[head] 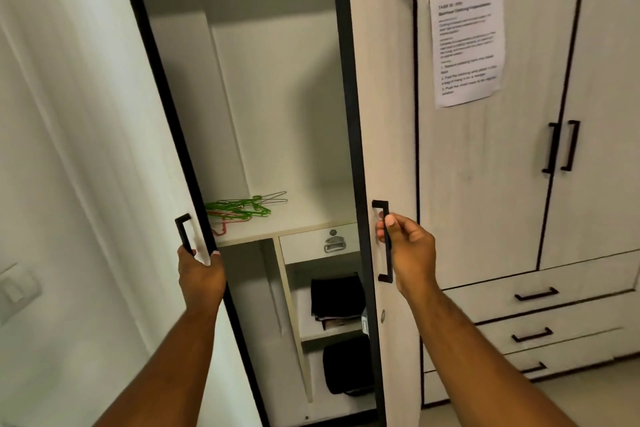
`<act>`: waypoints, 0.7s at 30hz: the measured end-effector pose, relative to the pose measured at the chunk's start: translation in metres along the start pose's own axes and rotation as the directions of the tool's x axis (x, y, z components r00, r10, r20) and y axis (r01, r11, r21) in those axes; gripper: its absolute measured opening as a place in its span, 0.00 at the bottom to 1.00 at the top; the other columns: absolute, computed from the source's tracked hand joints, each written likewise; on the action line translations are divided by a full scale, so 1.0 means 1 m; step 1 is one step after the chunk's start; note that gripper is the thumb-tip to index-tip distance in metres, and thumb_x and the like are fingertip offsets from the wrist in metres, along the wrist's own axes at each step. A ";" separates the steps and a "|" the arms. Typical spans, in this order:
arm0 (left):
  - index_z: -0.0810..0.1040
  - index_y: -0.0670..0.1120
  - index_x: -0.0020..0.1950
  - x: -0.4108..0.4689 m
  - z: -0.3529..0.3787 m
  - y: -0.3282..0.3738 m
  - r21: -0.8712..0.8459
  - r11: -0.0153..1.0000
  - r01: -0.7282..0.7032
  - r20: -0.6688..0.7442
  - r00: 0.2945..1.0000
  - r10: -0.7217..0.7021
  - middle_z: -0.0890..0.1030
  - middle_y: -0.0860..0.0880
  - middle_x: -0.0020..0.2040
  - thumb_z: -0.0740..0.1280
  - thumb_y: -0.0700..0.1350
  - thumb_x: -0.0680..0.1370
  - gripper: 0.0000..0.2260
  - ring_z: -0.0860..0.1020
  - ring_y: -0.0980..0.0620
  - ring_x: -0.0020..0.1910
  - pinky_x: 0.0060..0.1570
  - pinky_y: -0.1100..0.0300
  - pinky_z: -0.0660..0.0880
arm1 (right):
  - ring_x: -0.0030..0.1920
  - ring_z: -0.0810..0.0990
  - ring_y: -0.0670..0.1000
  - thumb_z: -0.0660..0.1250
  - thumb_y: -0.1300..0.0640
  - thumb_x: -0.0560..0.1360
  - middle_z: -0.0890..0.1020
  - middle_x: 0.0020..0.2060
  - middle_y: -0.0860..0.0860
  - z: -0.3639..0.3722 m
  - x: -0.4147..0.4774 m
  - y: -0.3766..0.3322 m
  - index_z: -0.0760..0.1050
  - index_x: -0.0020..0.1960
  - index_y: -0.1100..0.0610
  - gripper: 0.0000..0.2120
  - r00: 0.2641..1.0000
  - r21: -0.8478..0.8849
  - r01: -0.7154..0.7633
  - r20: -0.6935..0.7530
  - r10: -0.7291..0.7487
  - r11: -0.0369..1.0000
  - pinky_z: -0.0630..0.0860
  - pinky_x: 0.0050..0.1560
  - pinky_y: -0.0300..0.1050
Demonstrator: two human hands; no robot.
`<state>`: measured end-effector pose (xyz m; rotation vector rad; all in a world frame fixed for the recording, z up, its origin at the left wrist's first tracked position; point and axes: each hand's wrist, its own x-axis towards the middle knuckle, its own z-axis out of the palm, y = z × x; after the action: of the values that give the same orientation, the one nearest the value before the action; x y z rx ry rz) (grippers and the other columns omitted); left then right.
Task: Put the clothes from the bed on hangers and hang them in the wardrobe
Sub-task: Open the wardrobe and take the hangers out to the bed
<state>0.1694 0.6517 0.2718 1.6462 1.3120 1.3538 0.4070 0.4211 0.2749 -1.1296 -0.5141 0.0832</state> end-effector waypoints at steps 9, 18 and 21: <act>0.67 0.39 0.70 0.018 0.027 -0.002 0.090 0.995 -0.039 -0.021 0.999 0.041 0.74 0.34 0.64 0.68 0.40 0.78 0.22 0.75 0.29 0.61 0.62 0.35 0.72 | 0.41 0.80 0.48 0.63 0.52 0.83 0.84 0.40 0.49 -0.046 0.007 -0.020 0.83 0.53 0.53 0.10 1.000 -0.082 0.031 0.005 -0.031 0.996 0.81 0.53 0.45; 0.64 0.40 0.76 -0.090 0.153 0.039 0.088 0.896 -0.435 0.354 0.855 0.380 0.69 0.36 0.72 0.67 0.40 0.79 0.27 0.68 0.35 0.71 0.70 0.41 0.68 | 0.39 0.82 0.47 0.61 0.50 0.85 0.86 0.41 0.52 -0.133 0.032 -0.039 0.83 0.52 0.53 0.13 0.945 -0.157 0.057 -0.309 -0.104 0.986 0.80 0.42 0.43; 0.68 0.46 0.75 -0.171 0.194 0.076 -0.270 0.823 -0.499 0.649 0.537 0.539 0.71 0.45 0.72 0.67 0.42 0.81 0.22 0.69 0.45 0.71 0.72 0.55 0.64 | 0.41 0.84 0.48 0.61 0.48 0.84 0.87 0.42 0.50 -0.161 0.047 -0.044 0.83 0.53 0.53 0.14 0.935 -0.171 0.011 -0.349 -0.071 0.985 0.81 0.42 0.44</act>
<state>0.3811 0.4900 0.2303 2.3063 0.3111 0.8361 0.5096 0.2812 0.2781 -1.2636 -0.2242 -0.2020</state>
